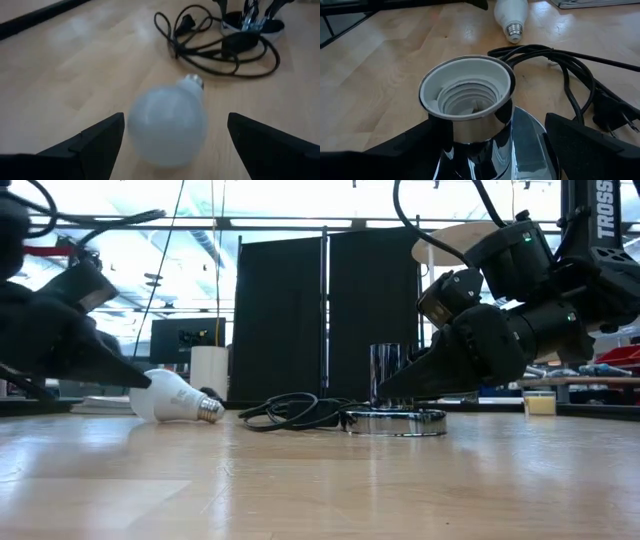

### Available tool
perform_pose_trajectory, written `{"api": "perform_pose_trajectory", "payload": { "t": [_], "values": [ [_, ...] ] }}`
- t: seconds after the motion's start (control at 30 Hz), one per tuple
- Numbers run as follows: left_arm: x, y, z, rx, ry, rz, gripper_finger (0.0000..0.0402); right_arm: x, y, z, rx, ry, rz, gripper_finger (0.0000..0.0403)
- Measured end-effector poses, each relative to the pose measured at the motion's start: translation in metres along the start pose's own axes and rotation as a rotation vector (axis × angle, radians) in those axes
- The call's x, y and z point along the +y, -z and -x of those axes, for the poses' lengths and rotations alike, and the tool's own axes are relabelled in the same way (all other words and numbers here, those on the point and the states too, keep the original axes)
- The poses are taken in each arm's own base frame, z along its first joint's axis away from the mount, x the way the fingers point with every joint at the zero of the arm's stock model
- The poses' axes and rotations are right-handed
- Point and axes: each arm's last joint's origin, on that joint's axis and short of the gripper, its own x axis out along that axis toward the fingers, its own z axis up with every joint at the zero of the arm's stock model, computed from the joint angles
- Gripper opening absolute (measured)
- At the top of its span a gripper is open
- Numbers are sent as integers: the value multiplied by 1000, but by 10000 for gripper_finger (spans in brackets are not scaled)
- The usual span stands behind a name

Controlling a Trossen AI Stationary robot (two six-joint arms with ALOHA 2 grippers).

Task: Screw lightbulb
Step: Insert the lightbulb into the silver lamp

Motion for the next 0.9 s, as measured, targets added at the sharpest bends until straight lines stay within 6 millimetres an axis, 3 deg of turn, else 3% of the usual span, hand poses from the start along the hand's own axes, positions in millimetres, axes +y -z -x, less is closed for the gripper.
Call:
{"api": "perform_pose_trajectory", "payload": {
  "t": [0.4, 0.73, 0.9],
  "values": [
    [7, -15, -14, -11, 62, 17, 360, 0, 0, 0, 0, -1, 1, 344],
    [-4, -10, -31, 14, 94, -21, 360, 0, 0, 0, 0, -1, -20, 344],
    [-13, 2, -46, 77, 66, -80, 360, 1, 0, 0, 1, -2, -20, 342]
  ]
}}
